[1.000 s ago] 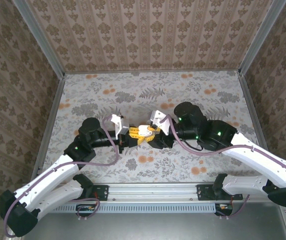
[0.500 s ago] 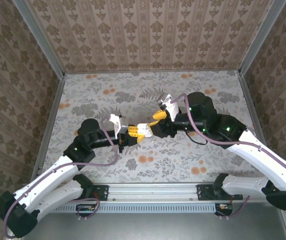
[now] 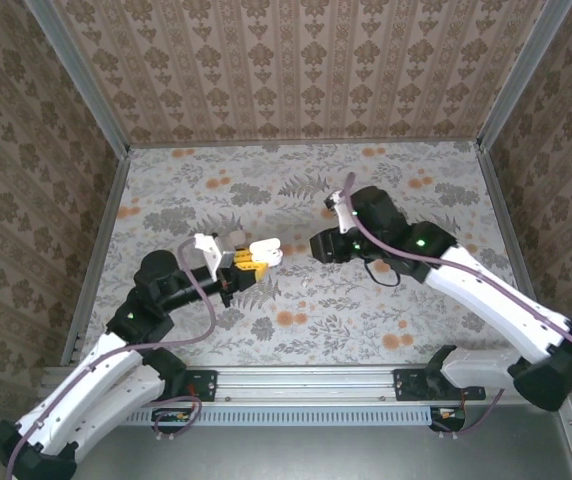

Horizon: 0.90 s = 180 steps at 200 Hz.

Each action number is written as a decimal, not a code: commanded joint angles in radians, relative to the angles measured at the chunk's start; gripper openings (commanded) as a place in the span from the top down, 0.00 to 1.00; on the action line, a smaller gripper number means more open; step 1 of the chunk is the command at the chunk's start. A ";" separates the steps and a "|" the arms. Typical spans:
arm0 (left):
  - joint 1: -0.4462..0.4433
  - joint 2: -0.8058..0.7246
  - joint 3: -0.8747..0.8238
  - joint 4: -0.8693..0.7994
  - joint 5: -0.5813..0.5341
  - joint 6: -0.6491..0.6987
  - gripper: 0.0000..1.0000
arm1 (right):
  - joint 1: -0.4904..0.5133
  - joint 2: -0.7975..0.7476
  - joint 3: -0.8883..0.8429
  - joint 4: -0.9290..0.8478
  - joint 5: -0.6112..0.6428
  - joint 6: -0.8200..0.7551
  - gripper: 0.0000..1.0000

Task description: Insert the wireless bluetooth earbuds into the charging case

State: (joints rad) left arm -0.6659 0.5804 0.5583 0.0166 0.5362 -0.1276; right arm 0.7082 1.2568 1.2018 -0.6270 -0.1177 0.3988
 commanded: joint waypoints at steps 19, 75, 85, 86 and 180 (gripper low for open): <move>0.011 -0.071 -0.032 -0.076 -0.043 -0.001 1.00 | -0.015 0.196 -0.004 0.011 -0.085 -0.020 0.60; 0.014 -0.109 -0.050 -0.110 -0.053 -0.004 1.00 | -0.017 0.549 0.131 -0.022 -0.123 -0.106 0.68; 0.014 -0.114 -0.056 -0.109 -0.054 -0.009 1.00 | -0.018 0.593 0.141 -0.001 -0.121 -0.112 0.69; 0.014 -0.116 -0.056 -0.109 -0.054 -0.009 1.00 | -0.018 0.597 0.142 0.001 -0.121 -0.112 0.69; 0.016 -0.132 -0.081 -0.118 -0.062 -0.011 1.00 | -0.062 0.775 0.198 -0.036 -0.145 -0.142 0.84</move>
State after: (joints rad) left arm -0.6582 0.4641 0.4904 -0.0883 0.4835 -0.1280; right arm 0.6773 2.0342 1.4147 -0.6201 -0.2611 0.2604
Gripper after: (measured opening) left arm 0.136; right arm 0.163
